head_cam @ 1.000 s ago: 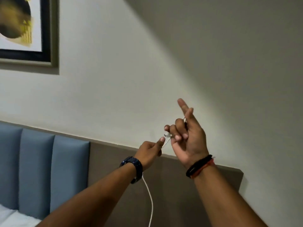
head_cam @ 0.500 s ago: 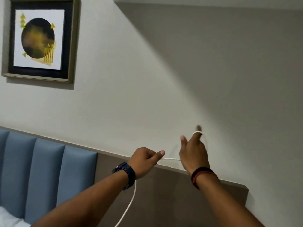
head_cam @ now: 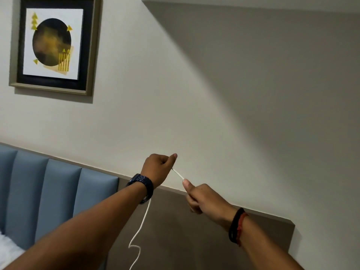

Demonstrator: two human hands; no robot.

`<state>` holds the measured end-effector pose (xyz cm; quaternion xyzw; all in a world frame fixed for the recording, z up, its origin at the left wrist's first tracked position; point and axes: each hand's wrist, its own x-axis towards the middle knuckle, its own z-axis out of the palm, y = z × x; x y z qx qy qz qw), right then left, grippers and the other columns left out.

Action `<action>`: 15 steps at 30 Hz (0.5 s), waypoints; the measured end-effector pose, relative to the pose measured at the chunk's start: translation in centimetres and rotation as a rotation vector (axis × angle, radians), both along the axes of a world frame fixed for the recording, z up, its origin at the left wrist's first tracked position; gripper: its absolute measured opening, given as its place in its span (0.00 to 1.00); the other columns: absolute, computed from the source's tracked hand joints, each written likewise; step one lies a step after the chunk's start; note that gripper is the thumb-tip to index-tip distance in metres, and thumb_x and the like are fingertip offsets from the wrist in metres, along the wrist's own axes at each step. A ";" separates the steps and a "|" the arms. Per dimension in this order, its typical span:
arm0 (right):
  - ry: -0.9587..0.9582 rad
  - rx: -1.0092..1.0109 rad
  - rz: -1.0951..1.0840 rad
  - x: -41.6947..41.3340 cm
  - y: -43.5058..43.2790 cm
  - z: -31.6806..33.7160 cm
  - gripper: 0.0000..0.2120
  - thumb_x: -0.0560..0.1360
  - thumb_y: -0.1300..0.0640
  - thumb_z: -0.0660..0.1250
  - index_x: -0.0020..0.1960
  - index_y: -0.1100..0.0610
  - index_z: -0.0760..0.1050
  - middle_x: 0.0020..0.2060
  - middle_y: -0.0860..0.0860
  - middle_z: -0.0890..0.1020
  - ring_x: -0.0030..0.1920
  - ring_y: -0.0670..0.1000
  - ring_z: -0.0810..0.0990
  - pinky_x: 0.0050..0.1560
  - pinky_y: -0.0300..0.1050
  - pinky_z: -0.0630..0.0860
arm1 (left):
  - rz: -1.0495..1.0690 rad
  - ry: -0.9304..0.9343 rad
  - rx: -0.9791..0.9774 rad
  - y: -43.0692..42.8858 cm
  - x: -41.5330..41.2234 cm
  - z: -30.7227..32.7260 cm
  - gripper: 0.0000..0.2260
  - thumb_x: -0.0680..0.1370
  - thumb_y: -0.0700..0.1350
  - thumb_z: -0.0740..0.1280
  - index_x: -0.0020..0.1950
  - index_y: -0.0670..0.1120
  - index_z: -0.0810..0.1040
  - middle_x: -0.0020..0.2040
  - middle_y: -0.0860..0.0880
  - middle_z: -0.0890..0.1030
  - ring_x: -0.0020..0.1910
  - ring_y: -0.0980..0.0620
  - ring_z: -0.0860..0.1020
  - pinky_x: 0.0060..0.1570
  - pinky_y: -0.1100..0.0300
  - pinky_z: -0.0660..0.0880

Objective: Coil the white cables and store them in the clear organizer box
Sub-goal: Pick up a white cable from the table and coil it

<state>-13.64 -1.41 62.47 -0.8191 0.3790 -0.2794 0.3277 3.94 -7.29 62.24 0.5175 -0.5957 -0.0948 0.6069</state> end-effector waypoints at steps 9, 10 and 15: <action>-1.047 0.288 0.268 0.8 2.2 3.6 0.17 0.80 0.47 0.55 0.46 0.58 0.75 0.25 0.47 0.68 0.18 0.43 0.59 0.19 0.37 0.53 | -0.290 0.091 0.122 2.6 -3.7 -2.3 0.26 0.77 0.59 0.59 0.22 0.48 0.68 0.18 0.55 0.65 0.18 0.58 0.60 0.25 0.64 0.58; -1.102 0.249 0.185 0.6 2.0 3.9 0.16 0.80 0.48 0.55 0.51 0.59 0.75 0.26 0.47 0.70 0.19 0.43 0.59 0.20 0.37 0.54 | -0.308 0.066 0.137 3.0 -3.9 -2.4 0.28 0.77 0.60 0.58 0.20 0.48 0.67 0.19 0.56 0.65 0.19 0.57 0.59 0.25 0.64 0.58; -1.090 -0.231 -0.519 -1.7 0.1 5.0 0.08 0.81 0.55 0.52 0.52 0.53 0.70 0.38 0.50 0.82 0.19 0.44 0.70 0.23 0.38 0.66 | -0.328 -0.138 0.194 4.3 -3.0 -3.6 0.27 0.74 0.66 0.59 0.21 0.50 0.62 0.20 0.56 0.60 0.19 0.57 0.56 0.23 0.65 0.57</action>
